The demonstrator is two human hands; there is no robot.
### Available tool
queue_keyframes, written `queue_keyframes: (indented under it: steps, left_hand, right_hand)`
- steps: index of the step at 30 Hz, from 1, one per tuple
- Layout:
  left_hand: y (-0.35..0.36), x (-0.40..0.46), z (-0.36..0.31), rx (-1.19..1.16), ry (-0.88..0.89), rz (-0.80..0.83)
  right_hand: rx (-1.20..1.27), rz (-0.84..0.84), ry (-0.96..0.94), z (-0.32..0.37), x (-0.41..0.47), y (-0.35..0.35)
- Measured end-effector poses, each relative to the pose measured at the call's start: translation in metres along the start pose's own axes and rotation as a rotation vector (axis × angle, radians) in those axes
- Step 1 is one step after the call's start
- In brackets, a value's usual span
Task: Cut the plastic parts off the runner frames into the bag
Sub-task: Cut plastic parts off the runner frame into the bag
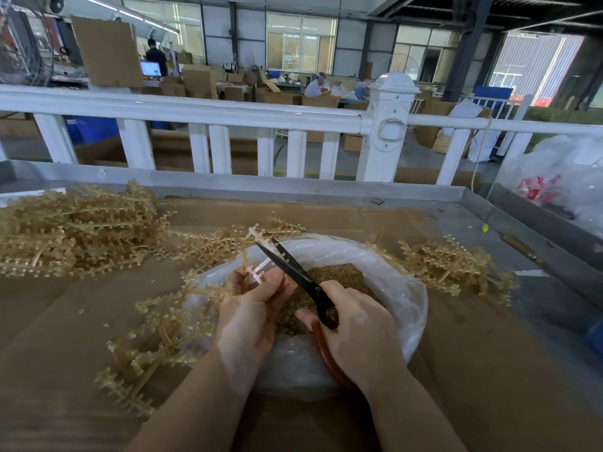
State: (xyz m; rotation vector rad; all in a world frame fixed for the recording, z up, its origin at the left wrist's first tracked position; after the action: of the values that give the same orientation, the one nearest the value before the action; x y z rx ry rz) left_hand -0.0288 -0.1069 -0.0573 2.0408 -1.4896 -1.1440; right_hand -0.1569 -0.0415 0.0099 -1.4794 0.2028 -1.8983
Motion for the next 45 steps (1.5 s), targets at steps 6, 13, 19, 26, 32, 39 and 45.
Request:
queue_keyframes:
  steps: [6,13,19,26,32,39,45]
  left_hand:
    - [0.001,-0.002,-0.003,0.042,0.047,-0.007]
    - [0.0,-0.003,-0.003,0.031,0.026,-0.005]
    - [0.0,0.002,-0.001,0.042,0.02,0.012]
    - [0.006,0.006,0.002,0.074,-0.023,0.119]
    - [-0.002,0.01,0.001,0.073,-0.017,0.034]
    - [0.003,0.005,0.0,0.088,0.04,0.052]
    - [-0.001,0.005,0.002,0.138,0.042,0.007]
  right_hand:
    - [-0.021,-0.013,0.008,-0.001,0.0,-0.001]
    - [0.008,0.019,0.012,0.0,0.0,0.002]
    - [-0.023,0.039,0.007,0.0,0.001,0.002]
    - [-0.072,0.03,-0.003,0.001,0.002,0.001]
    - [-0.059,0.032,-0.016,0.0,-0.001,0.003]
    - [-0.056,0.023,-0.01,0.0,0.0,0.002]
    - [-0.046,0.035,0.012,-0.001,-0.001,0.002]
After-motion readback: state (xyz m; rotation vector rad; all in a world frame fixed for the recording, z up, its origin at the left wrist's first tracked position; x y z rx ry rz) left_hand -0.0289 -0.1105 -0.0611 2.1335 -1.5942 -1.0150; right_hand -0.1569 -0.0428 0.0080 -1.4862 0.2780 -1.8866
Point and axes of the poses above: each hand's wrist, its own x-axis towards the middle knuckle, its own y-axis out of the palm, z = x × y, the point moved 10 cm from there along x, towards the middle knuckle, and after that the axes turned 13 degrees about -z, right-handed, at the moved point
